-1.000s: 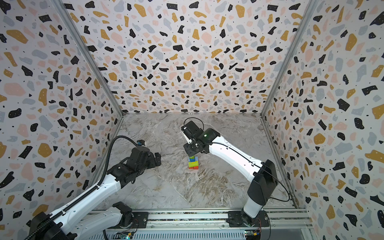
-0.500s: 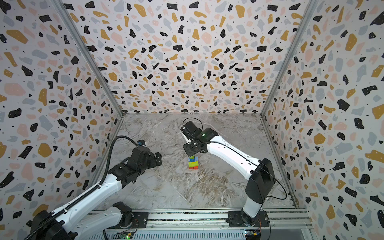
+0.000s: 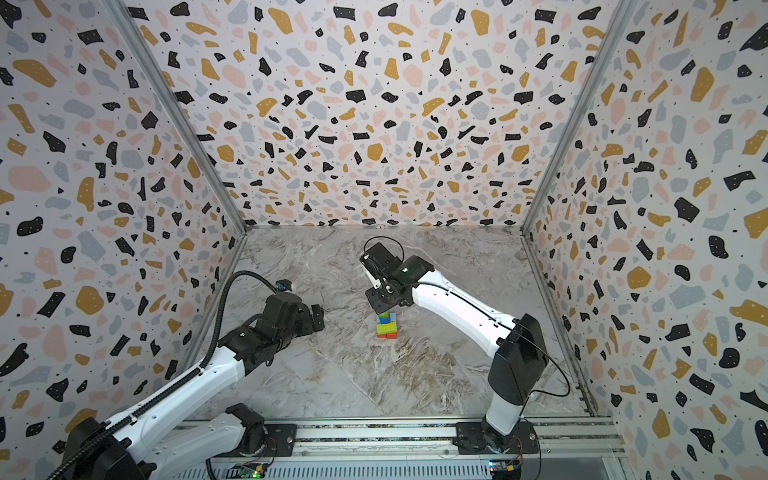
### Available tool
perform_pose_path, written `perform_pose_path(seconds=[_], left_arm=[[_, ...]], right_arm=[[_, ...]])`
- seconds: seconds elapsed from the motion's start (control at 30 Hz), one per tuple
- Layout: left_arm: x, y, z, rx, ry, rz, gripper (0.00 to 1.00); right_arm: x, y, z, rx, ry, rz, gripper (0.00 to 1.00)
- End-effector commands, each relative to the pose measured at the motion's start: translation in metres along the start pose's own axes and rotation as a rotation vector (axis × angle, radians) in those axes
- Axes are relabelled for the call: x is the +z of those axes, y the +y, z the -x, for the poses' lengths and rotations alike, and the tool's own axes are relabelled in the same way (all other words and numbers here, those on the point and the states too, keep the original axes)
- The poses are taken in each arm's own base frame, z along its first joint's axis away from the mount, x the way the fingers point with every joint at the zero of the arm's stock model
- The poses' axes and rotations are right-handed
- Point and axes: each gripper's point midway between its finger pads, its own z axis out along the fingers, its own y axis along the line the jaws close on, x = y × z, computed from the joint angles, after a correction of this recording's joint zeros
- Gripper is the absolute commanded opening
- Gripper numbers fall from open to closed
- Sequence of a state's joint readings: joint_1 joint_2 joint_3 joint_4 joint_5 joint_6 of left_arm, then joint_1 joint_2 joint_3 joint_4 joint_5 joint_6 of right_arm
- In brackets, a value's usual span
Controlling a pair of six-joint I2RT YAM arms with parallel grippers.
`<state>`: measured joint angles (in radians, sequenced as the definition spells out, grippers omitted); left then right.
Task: Build the wood block tower
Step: 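Lower the yellow block onto the lime-green cylinder with the right gripper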
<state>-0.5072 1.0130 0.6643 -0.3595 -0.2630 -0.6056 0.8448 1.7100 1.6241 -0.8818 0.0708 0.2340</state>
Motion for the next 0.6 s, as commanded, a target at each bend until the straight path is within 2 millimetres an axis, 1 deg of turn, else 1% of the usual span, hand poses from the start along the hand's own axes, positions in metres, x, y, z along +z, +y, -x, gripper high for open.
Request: perform_pose_path(seconds=[0.0, 0.57], left_arm=[[0.0013, -0.0037, 0.0007, -0.005, -0.009, -0.02, 1.0], [0.0021, -0.0031, -0.0004, -0.005, -0.007, -0.018, 1.0]], right_arm=[[-0.004, 0.0026, 0.0014, -0.009, -0.008, 0.011, 0.24], [-0.0001, 0.0009, -0.0043, -0.014, 0.006, 0.005, 0.24]])
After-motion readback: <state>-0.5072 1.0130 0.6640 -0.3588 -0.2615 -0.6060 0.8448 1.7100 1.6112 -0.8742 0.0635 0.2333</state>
